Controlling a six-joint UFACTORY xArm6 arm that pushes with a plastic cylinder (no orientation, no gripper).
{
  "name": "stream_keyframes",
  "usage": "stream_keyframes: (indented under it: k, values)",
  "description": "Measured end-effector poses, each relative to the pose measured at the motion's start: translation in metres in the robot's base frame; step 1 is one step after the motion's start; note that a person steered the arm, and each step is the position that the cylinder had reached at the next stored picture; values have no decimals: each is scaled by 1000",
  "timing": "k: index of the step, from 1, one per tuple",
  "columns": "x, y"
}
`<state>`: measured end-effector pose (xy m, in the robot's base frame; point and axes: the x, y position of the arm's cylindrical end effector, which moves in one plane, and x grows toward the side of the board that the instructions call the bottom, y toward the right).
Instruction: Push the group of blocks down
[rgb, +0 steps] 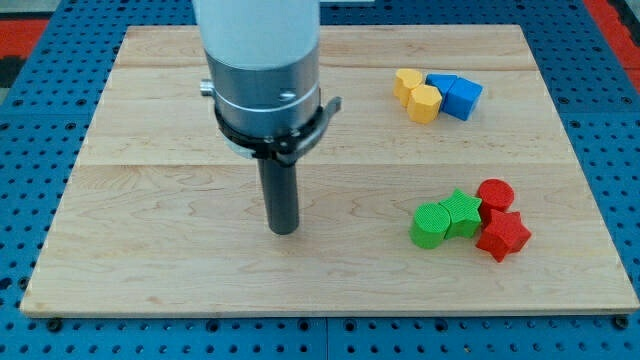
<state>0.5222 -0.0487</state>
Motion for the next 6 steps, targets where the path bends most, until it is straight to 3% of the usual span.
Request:
stream_keyframes:
  k: [2, 5, 6]
  values:
    - [-105, 67]
    - [-278, 122]
    - [-256, 167]
